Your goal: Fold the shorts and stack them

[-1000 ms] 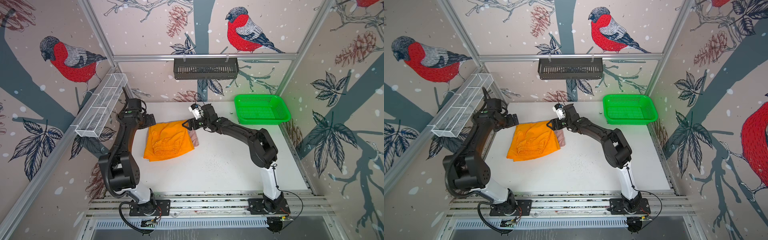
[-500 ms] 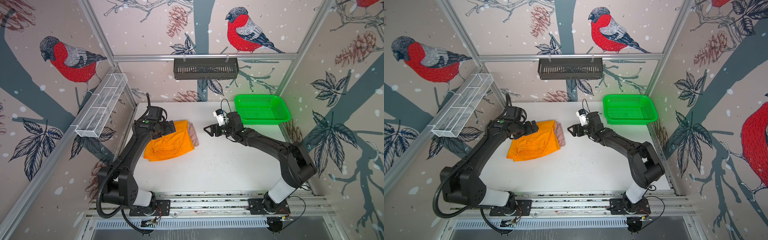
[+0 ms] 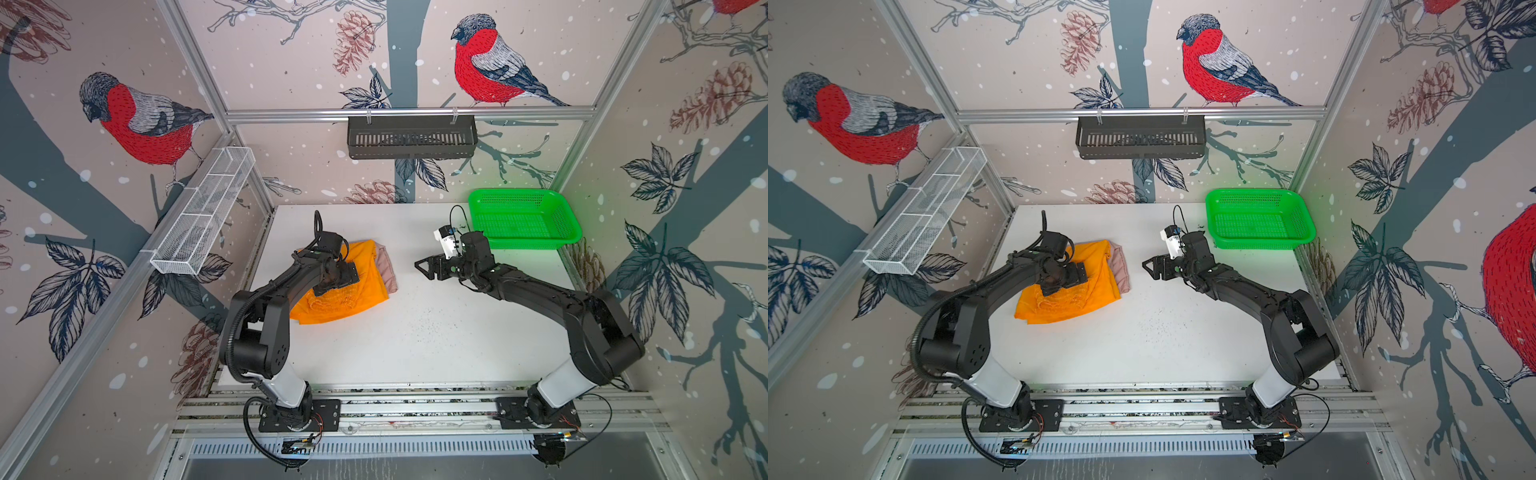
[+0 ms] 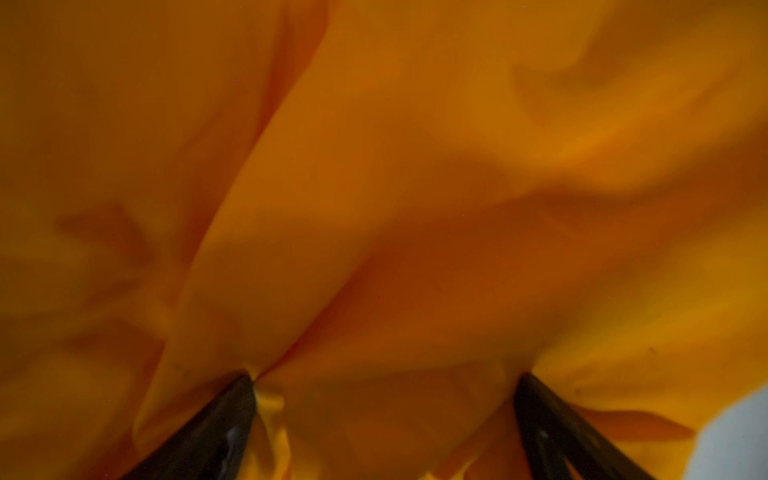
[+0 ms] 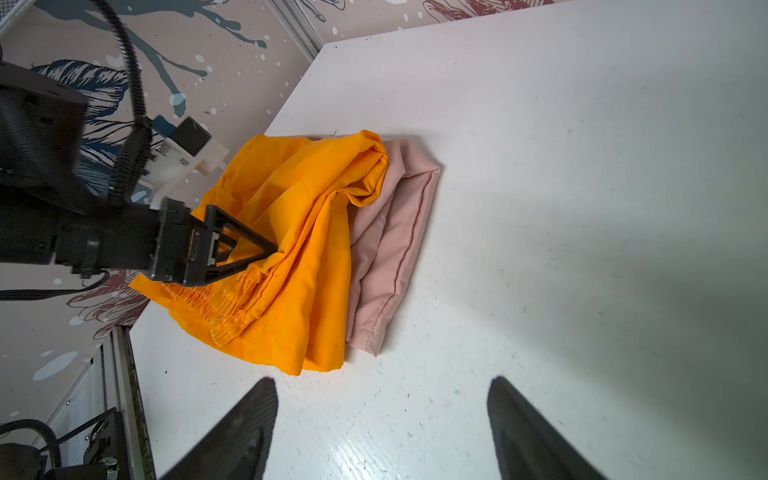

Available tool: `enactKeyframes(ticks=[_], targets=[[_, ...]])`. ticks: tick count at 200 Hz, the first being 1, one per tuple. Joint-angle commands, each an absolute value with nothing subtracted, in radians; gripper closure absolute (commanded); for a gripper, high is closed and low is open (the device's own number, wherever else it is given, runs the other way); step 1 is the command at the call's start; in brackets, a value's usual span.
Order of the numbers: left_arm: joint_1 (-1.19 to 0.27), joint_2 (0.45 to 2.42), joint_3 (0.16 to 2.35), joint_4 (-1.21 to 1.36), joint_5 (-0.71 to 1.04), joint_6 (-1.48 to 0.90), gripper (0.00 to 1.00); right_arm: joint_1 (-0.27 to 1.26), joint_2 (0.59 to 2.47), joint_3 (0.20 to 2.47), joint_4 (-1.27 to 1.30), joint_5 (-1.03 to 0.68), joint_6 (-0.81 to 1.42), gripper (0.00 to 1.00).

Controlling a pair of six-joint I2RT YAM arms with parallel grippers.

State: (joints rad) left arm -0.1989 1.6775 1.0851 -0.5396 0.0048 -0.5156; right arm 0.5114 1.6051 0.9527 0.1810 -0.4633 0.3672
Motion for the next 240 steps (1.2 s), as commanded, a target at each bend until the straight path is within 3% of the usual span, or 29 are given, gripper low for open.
enactKeyframes(ticks=[1, 111, 161, 198, 240], targets=[[-0.198, 1.753, 1.1, -0.498, -0.074, -0.502, 0.02, 0.512, 1.59, 0.938, 0.189, -0.461, 0.37, 0.19], [-0.003, 2.194, 1.599, -0.491, -0.268, -0.114, 0.03, 0.514, 1.452, 0.871, 0.077, -0.322, 0.368, 0.18], [0.08, 2.332, 1.793, -0.485, -0.221, 0.013, 0.03, 0.503, 1.421, 0.836, 0.077, -0.273, 0.373, 0.17], [0.084, 2.249, 1.742, -0.395, -0.19, 0.022, 0.03, 0.432, 1.381, 0.832, 0.074, -0.22, 0.329, 0.17], [0.073, 1.897, 1.393, -0.124, -0.079, -0.1, 0.03, 0.303, 1.264, 0.758, 0.13, -0.051, 0.289, 0.1]])
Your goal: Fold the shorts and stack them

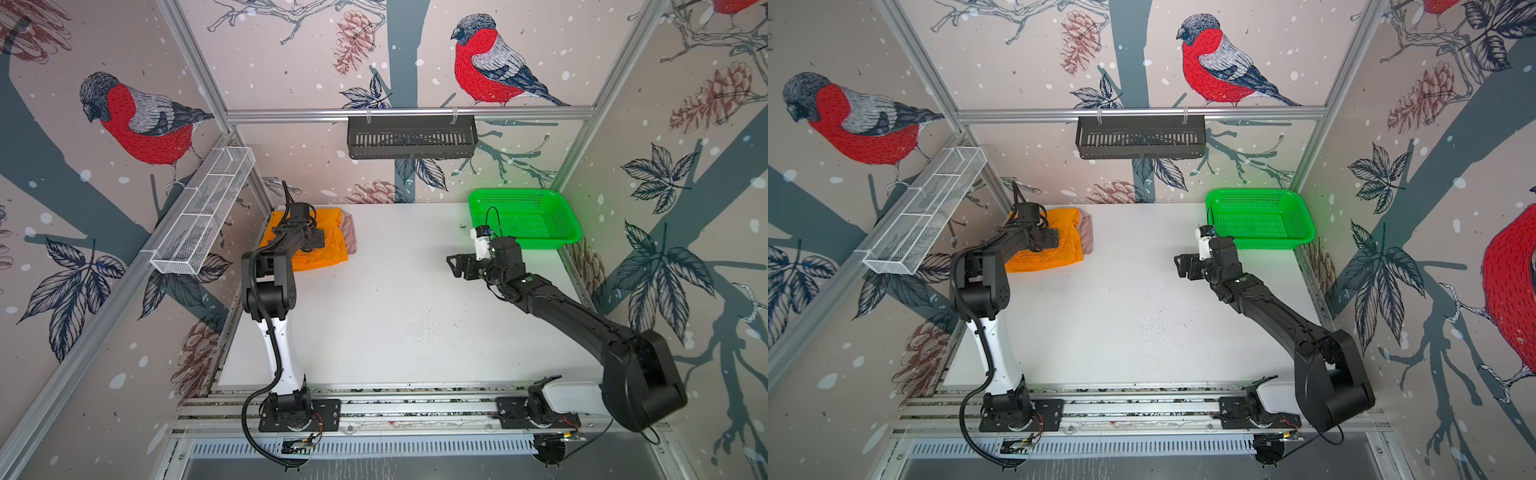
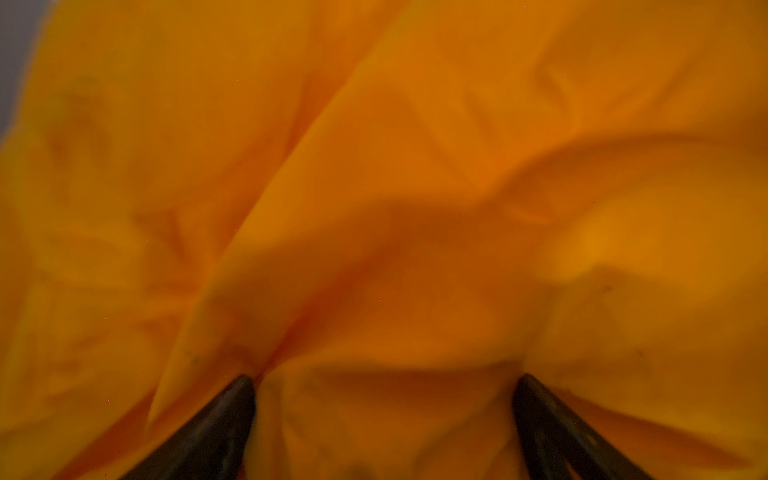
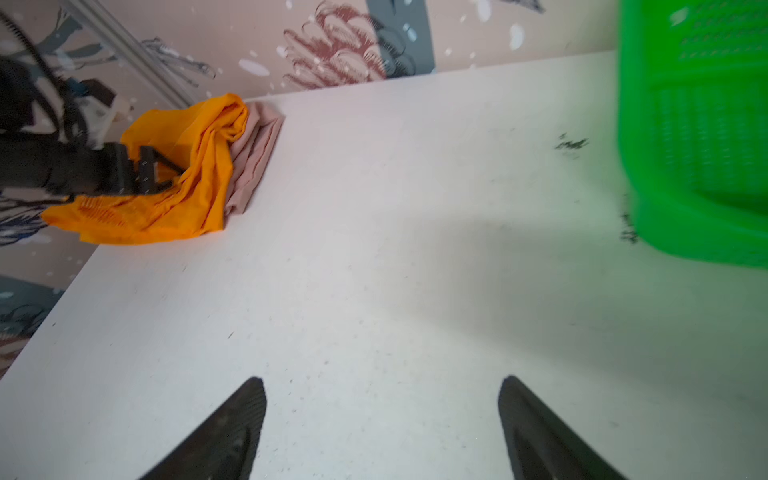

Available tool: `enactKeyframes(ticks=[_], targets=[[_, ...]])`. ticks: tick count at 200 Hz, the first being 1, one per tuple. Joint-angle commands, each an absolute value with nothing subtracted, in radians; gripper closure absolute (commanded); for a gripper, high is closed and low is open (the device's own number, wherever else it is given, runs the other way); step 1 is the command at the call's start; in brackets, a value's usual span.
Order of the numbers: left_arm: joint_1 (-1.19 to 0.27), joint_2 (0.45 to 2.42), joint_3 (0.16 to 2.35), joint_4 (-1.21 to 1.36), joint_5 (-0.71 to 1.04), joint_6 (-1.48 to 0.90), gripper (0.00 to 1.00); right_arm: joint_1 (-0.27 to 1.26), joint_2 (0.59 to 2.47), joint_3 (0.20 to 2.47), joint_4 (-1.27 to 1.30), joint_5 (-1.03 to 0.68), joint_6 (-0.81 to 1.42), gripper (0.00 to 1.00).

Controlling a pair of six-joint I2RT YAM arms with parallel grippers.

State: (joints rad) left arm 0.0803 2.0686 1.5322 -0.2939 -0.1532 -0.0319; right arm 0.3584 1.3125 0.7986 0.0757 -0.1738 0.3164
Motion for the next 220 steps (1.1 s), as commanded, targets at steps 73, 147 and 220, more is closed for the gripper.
enactKeyframes(ticks=[73, 147, 220], targets=[[-0.037, 1.321, 0.675, 0.323, -0.149, -0.232, 0.03, 0.132, 1.113, 0.542, 0.343, 0.264, 0.27, 0.0], [-0.041, 1.102, 0.21, 0.832, -0.192, -0.136, 0.01, 0.121, 1.24, 0.23, 0.916, 0.327, 0.187, 0.0], [-0.034, 1.353, 0.172, 1.212, -0.21, -0.034, 0.02, 0.127, 1.335, 0.161, 1.205, 0.339, 0.018, 0.0]])
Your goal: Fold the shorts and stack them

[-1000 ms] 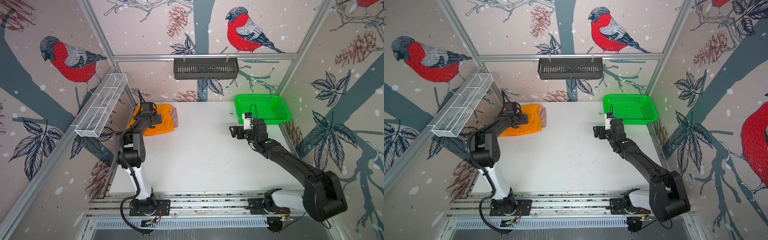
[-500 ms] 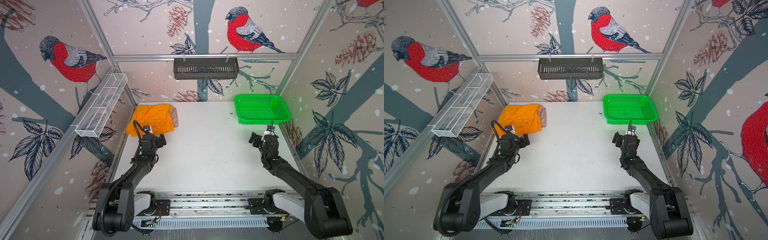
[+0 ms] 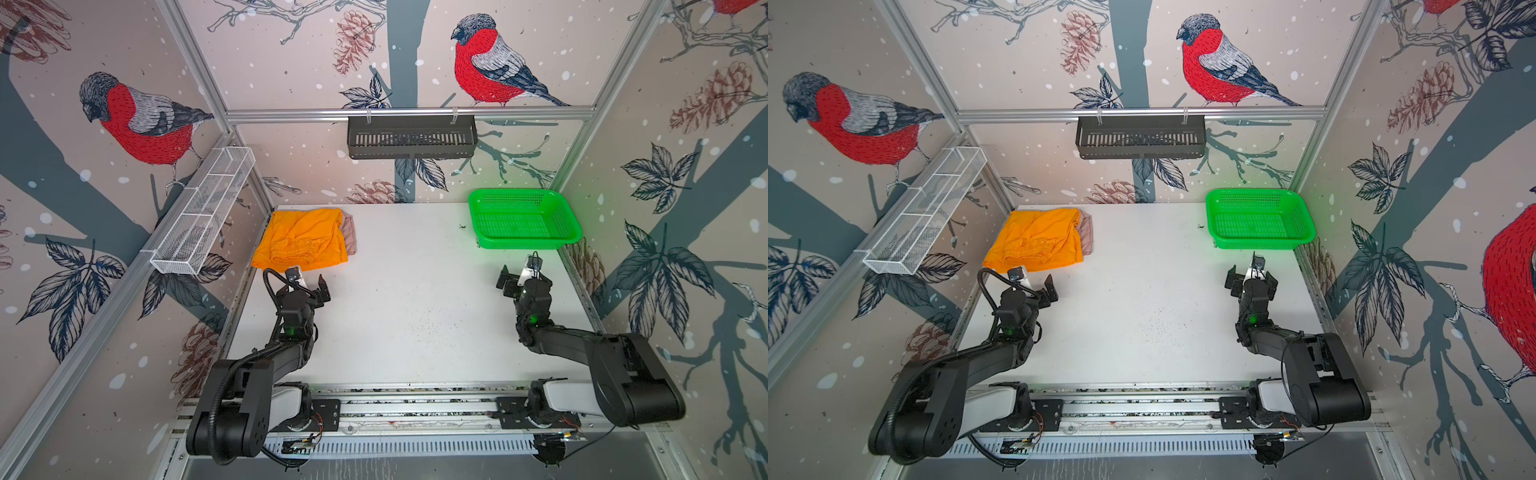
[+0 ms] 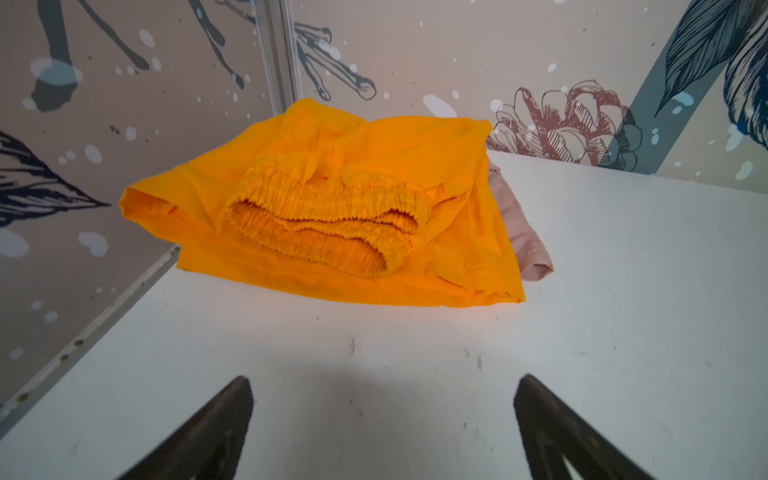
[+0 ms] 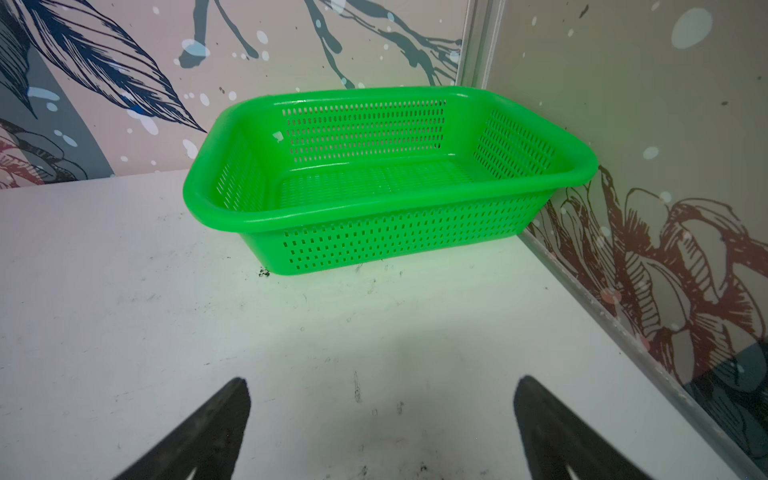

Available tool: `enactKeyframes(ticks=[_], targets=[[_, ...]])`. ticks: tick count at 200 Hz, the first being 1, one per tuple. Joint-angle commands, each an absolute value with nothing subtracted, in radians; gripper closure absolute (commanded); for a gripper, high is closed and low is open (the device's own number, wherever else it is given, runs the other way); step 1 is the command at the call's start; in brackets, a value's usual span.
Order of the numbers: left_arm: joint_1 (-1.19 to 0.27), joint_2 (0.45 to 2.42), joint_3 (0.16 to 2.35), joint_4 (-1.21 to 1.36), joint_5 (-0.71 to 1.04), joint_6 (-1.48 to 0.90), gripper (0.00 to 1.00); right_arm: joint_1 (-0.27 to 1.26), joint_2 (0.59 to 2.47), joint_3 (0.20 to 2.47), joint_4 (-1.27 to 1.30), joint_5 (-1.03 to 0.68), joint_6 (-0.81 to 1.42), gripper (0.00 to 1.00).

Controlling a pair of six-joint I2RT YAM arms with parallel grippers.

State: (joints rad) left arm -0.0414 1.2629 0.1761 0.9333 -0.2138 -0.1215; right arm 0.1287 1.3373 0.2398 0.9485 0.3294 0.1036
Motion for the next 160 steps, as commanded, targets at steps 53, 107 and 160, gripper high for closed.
enactKeyframes(ticks=[53, 107, 160], targets=[[-0.018, 1.523, 0.261, 1.198, -0.058, 0.003, 0.02, 0.078, 1.503, 0.184, 1.309, 0.263, 0.044, 0.0], [-0.018, 1.557, 0.226, 1.322, -0.057, 0.009, 0.02, 0.072, 1.5, 0.209, 1.251, 0.254, 0.052, 0.0], [-0.017, 1.554, 0.228, 1.311, -0.059, 0.008, 0.02, 0.066, 1.502, 0.215, 1.237, 0.246, 0.057, 0.0]])
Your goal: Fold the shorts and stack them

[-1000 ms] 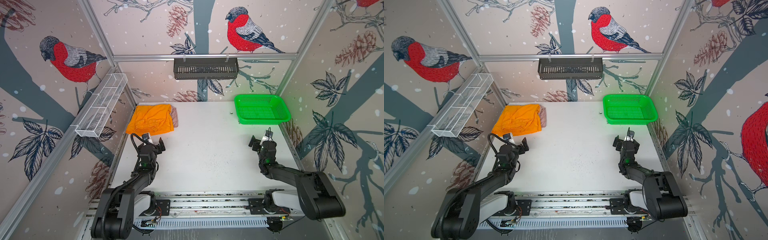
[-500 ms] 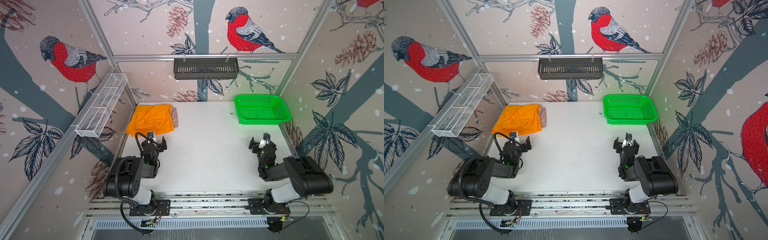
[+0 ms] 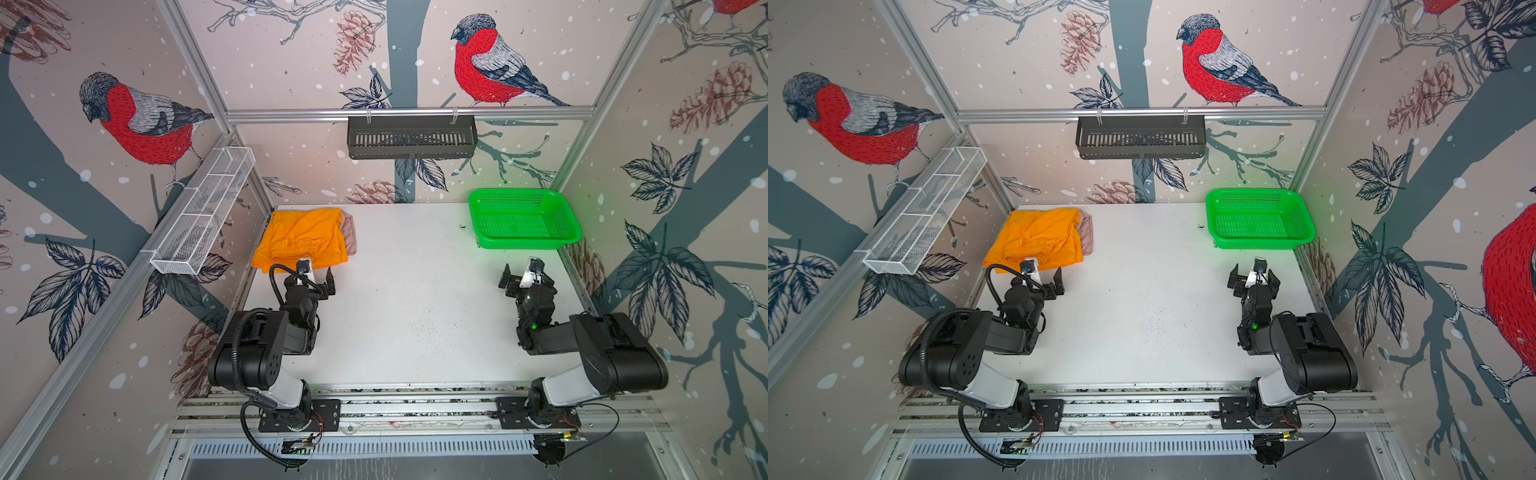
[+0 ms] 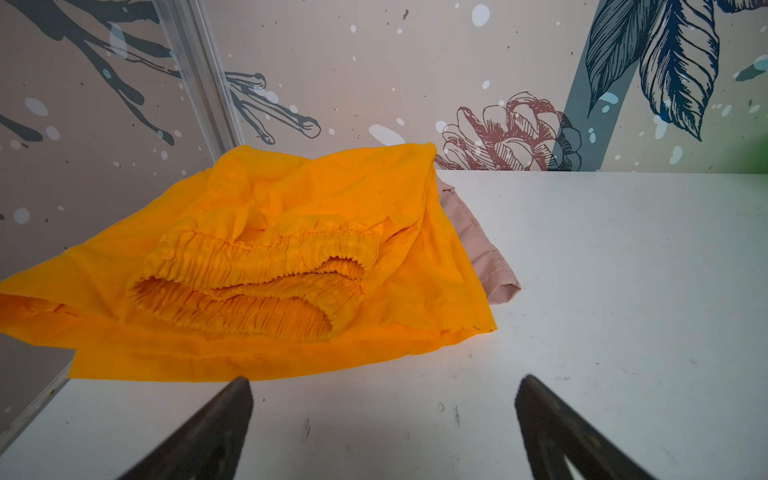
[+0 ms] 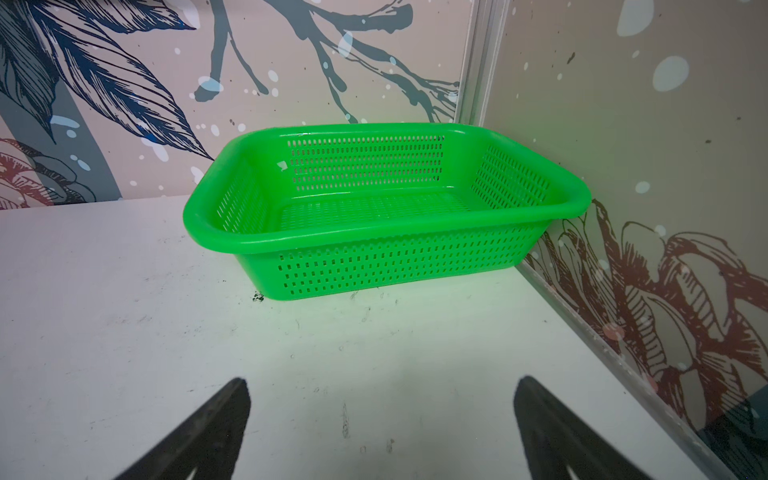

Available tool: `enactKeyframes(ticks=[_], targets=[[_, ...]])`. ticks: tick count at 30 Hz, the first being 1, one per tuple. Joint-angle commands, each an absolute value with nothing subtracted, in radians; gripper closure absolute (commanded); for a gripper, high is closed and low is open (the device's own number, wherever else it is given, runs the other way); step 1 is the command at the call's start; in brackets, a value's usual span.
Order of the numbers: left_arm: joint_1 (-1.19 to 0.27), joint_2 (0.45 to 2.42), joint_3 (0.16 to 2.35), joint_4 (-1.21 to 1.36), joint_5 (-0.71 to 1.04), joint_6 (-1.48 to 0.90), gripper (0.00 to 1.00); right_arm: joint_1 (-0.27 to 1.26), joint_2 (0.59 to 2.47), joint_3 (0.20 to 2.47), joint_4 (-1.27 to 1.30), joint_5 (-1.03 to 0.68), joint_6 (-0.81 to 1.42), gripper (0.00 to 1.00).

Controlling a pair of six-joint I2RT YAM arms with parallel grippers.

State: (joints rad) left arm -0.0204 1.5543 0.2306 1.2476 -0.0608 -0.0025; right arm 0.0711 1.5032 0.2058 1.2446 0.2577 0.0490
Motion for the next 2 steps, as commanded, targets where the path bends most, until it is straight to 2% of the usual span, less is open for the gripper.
enactKeyframes(ticks=[1, 2], targets=[[-0.018, 1.554, 0.228, 1.312, -0.059, 0.008, 0.02, 0.065, 1.502, 0.216, 1.235, 0.244, 0.057, 0.0], [-0.018, 1.555, 0.229, 1.314, -0.06, 0.008, 0.02, 0.062, 1.501, 0.221, 1.229, 0.237, 0.06, 0.0]])
